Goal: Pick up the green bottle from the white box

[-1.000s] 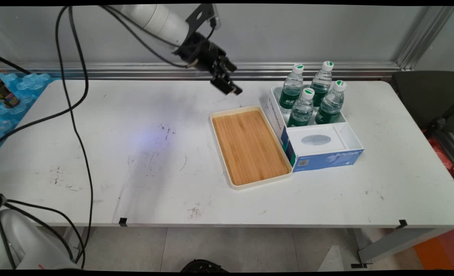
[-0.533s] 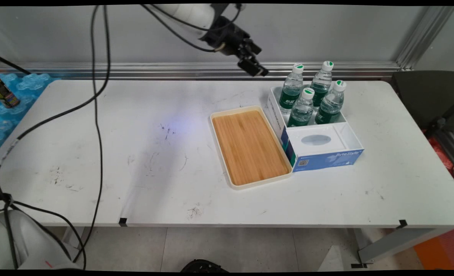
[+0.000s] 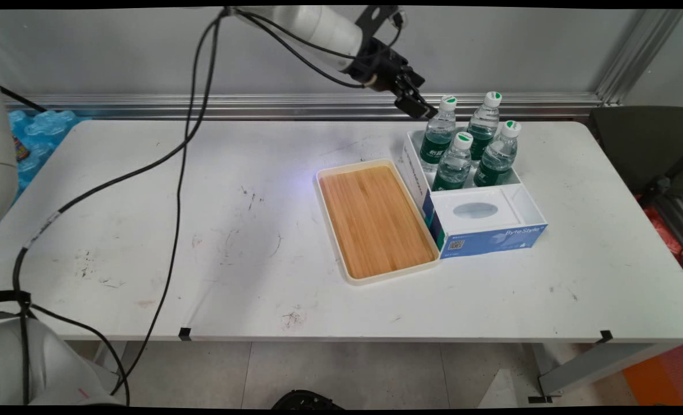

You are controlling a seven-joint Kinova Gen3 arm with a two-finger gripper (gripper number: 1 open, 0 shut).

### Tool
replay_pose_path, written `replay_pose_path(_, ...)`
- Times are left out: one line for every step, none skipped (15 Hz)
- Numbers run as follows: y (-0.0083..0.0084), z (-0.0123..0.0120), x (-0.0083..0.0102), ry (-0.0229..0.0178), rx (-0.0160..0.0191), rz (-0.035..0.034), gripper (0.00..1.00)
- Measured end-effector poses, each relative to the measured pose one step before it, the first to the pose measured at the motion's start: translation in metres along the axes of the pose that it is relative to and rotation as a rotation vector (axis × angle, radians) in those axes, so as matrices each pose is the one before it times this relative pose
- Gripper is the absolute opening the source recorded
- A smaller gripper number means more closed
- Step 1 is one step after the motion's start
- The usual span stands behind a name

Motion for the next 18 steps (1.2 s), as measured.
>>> replay_pose_path(-0.00129, 0.00794, -0.00147, 0.00341, 0.00019, -0.00358, 1.0)
replay_pose_path(-0.00125, 0.00785, -0.00128, 0.0029, -0.00014, -0.00282, 1.0)
replay_pose_path(-0.00106, 0.00627, -0.00165, 0.0014, 0.00018, -0.00316, 1.0)
replay_pose_path(-0.00128, 0.0066, -0.00218, 0.00106, 0.00073, -0.004, 1.0)
replay_pose_path(-0.00077, 0.00561, -0.00185, 0.00012, -0.00045, -0.00284, 1.0)
replay_pose_path(-0.00091, 0.00667, -0.00247, -0.00001, -0.00066, -0.00351, 1.0)
replay_pose_path(-0.00051, 0.00465, -0.00183, -0.00017, -0.00085, -0.00259, 1.0)
replay_pose_path(-0.00036, 0.00507, -0.00212, -0.00009, -0.00117, -0.00224, 1.0)
replay_pose_path(-0.00024, 0.00488, -0.00186, -0.00014, -0.001, -0.00099, 1.0)
replay_pose_path(-0.00017, 0.00385, -0.00154, -0.00008, -0.00054, -0.00024, 1.0)
replay_pose_path(-0.00027, 0.00414, -0.00179, 0.0002, 0.00026, -0.00007, 1.0)
replay_pose_path(-0.00024, 0.00412, -0.00151, 0.00064, 0.0005, -0.00028, 1.0)
replay_pose_path(-0.00024, 0.00316, -0.00124, 0.00063, 0.00079, -0.00035, 1.0)
replay_pose_path(-0.00022, 0.00347, -0.00155, 0.001, 0.00071, -0.00117, 1.0)
replay_pose_path(-0.00006, 0.00317, -0.00144, 0.00068, -0.00008, -0.00082, 1.0)
replay_pose_path(0.00009, 0.0025, -0.00121, 0.00038, -0.00072, -0.00052, 1.0)
replay_pose_path(0.00035, 0.00266, -0.00142, -0.00027, -0.002, -0.00046, 1.0)
replay_pose_path(0.0003, 0.0022, -0.00136, -0.00024, -0.00167, -0.00061, 1.0)
